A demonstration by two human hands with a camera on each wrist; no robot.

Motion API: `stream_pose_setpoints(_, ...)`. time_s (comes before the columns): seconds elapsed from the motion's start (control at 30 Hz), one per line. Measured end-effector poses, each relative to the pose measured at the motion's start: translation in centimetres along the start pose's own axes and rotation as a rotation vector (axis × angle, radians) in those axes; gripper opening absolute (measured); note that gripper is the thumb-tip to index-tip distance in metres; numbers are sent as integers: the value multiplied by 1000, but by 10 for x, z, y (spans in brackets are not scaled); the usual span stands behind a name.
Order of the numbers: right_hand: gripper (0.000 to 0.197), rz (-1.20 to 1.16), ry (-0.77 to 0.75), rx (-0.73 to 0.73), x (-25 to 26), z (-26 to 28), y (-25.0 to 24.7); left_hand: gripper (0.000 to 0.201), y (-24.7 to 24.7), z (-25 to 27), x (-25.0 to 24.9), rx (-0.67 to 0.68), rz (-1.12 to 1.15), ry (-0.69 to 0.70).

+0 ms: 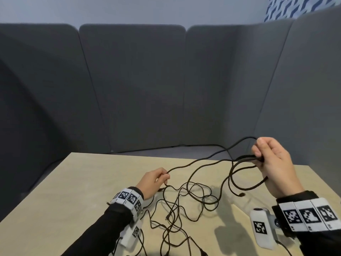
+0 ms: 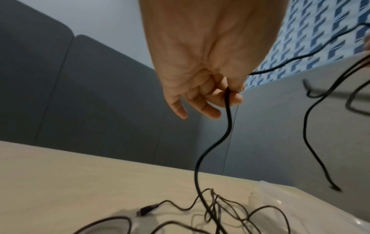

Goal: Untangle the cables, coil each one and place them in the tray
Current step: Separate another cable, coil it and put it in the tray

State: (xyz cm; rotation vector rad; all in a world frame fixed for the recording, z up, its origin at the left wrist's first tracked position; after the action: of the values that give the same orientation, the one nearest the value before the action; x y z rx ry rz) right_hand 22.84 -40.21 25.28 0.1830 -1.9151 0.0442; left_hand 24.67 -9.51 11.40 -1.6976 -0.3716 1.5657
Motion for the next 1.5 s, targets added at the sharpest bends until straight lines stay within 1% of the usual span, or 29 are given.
stream_pose_setpoints(0.1,22,-42,-7,-8,2,8,1,19,7,-2,-1,32,18,-7)
stream_pose_setpoints(0.17,30,-47,-3,-5,1,12,3,23,3,-4,-11,-1,89,25)
stream_pose_setpoints(0.2,31,-50,2,-3,-2,13,4,23,-5,-3,-19,-62,137,55)
stream_pose_setpoints(0.27,26,-54,36,28,-15,18,7,21,-29,3,-38,-240,214,120)
stream_pose_setpoints(0.33,20,35,138,122,-37,23,17,20,-53,14,-66,-379,282,211)
stream_pose_setpoints(0.37,20,112,210,196,-49,27,24,20,-63,20,-82,-415,291,267)
stream_pose_setpoints(0.43,22,307,350,396,-70,36,39,20,-78,35,-117,-456,217,388)
stream_pose_setpoints(0.5,19,506,455,599,-78,43,51,21,-84,45,-143,-459,93,468)
stream_pose_setpoints(0.53,18,595,478,665,-77,44,55,21,-83,47,-151,-444,39,482)
stream_pose_setpoints(0.57,17,687,458,676,-71,40,56,21,-81,46,-155,-417,-5,481)
stream_pose_setpoints(0.6,16,775,400,630,-60,34,55,21,-76,44,-156,-383,-35,472)
stream_pose_setpoints(0.63,16,818,318,540,-46,26,53,20,-71,42,-154,-345,-48,461)
stream_pose_setpoints(0.67,20,788,229,431,-30,19,51,19,-64,40,-153,-311,-50,456)
stream_pose_setpoints(0.7,23,702,158,354,-17,15,51,18,-57,38,-151,-284,-44,458)
stream_pose_setpoints(0.73,22,610,118,337,-8,13,56,17,-51,37,-150,-268,-30,462)
stream_pose_setpoints(0.77,20,547,105,364,-3,13,64,16,-47,35,-150,-267,-13,465)
stream_pose_setpoints(0.83,24,570,101,445,-2,17,80,14,-43,33,-151,-296,22,466)
stream_pose_setpoints(0.9,19,572,101,489,-3,21,87,15,-42,31,-150,-320,34,466)
stream_pose_setpoints(1.0,13,507,175,571,-10,26,90,18,-32,31,-152,-279,-7,507)
stream_pose_setpoints(1.07,12,436,247,603,-20,32,92,17,-23,31,-153,-239,3,533)
stream_pose_setpoints(1.1,13,437,255,603,-25,34,93,15,-20,30,-153,-234,16,536)
stream_pose_setpoints(1.17,20,512,207,548,-29,35,89,12,-14,26,-147,-224,38,512)
stream_pose_setpoints(1.2,23,515,178,489,-28,34,83,12,-10,22,-142,-203,27,498)
stream_pose_setpoints(1.3,24,366,90,190,-16,27,43,22,14,14,-118,-80,-95,433)
stream_pose_setpoints(1.37,25,234,26,13,-7,27,10,23,26,10,-85,-11,-54,314)
stream_pose_setpoints(1.43,25,121,-15,-119,-2,30,-22,26,25,7,-39,-17,57,163)
stream_pose_setpoints(1.5,27,33,-29,-243,-2,35,-56,33,15,8,0,-56,172,36)
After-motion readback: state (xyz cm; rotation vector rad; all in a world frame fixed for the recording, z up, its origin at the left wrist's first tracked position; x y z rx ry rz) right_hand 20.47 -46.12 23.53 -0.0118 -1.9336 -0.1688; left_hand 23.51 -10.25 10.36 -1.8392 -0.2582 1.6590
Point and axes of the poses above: each hand's wrist, its own z-axis away from the middle knuckle, its own y-axis out of the palm, x = y × z, the point moved 8 cm from there along -z, towards the middle knuckle, and after that the axes turned 15 degrees about x, right-handed, at the moved point
